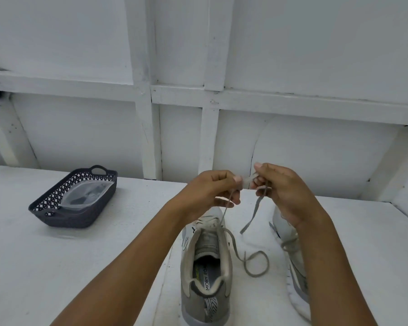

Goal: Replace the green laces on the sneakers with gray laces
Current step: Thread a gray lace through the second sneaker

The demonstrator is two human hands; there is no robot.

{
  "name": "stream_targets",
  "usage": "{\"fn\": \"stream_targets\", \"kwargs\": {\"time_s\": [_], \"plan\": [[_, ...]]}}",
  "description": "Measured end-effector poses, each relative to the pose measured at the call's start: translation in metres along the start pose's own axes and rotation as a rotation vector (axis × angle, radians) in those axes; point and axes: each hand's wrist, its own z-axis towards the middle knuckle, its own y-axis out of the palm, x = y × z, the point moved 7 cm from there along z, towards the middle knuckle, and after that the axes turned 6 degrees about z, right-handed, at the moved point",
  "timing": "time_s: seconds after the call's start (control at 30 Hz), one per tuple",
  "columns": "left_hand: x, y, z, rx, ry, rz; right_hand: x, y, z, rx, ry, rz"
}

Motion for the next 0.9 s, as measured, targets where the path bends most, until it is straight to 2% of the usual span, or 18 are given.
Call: {"fn": "stream_targets", "kwargs": {"time_s": [0.13,0.3,0.43,0.53,0.7,0.8,0.9], "plan": [[0.001,-0.01,0.005,0.119,0.004,0.045,-0.017,-0.006,-0.002,0.034,-0.068,0.152],[-0.034,-0.046,0.007,0.392,-0.142,0.469,-0.024,-0.013,-0.004,0.111,-0.138,0.258],[-0.058,-0.065,0.001,0.49,-0.288,0.778,-0.016,-0.011,-0.003,0.137,-0.126,0.319],[-0.073,-0.075,-0.007,0.491,-0.387,0.923,-0.011,-0.008,-0.004,0.131,-0.128,0.35],[-0.082,-0.084,-0.016,0.45,-0.454,1.009,-0.009,0.004,-0.005,0.064,-0.149,0.494],[-0.078,-0.085,-0.021,0.398,-0.383,1.013,-0.004,0.009,-0.004,0.049,-0.134,0.493],[-0.053,-0.078,-0.034,0.359,-0.253,0.924,0.006,0.017,-0.003,0.056,-0.099,0.296]]}}
